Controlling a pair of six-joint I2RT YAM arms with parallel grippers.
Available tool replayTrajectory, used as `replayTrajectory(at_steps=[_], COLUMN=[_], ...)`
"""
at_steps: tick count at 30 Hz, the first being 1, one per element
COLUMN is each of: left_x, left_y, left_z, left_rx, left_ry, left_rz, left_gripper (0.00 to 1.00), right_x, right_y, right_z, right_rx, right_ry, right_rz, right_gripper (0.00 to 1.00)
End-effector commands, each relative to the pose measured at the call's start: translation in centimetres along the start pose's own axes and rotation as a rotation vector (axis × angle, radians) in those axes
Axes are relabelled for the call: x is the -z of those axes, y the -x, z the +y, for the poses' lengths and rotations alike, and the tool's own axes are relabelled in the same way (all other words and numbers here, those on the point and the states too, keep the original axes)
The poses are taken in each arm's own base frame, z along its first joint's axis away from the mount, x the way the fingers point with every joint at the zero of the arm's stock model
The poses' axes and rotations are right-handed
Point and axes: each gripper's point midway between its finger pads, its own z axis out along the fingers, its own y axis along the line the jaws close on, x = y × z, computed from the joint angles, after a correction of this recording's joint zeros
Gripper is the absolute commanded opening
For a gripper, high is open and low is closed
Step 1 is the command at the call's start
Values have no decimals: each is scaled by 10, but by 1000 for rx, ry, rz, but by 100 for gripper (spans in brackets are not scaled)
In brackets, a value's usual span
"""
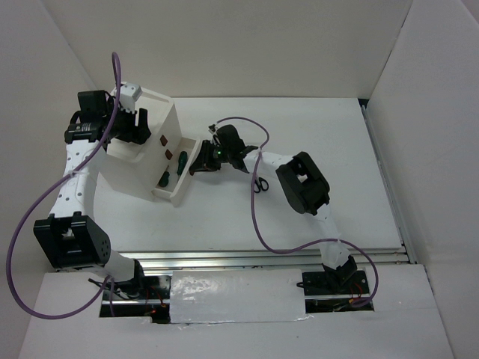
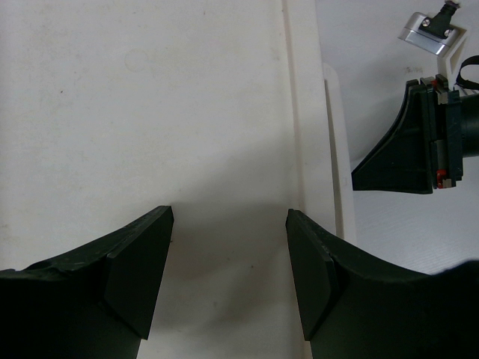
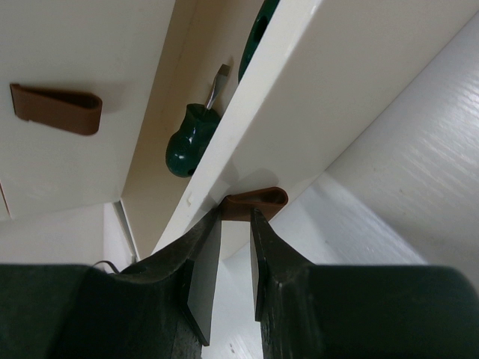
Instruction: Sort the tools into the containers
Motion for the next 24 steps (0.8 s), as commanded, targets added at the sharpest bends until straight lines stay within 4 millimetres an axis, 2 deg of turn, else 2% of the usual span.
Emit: replayTrajectory(at_steps=[1,3,9,15,18,24], left_x=[-16,-18,-21,-22,-25,-28], left_y=[-77,-80,-90,-94,-94,-97], left_z=[-37,-38,-41,-40,-42,-39], left_rx=[80,84,91,98,107,121], left_ry=[-145,-149,-163,-159,-169,-155], left_rz=[260,268,289,304,305,317], left_gripper=[75,75,74,73,72,71], right_x=[-15,-23,-40,-59,-62,-70], right_y=[31,32,35,43,48,42], right_z=[37,44,45,46,59,80], right_rx=[35,44,48,53,56,78], right_ry=[110,122,137,168,200,245], right_rz=[-99,-109,-134,-178,-208,-222], right_gripper=[30,30,32,38,40,42])
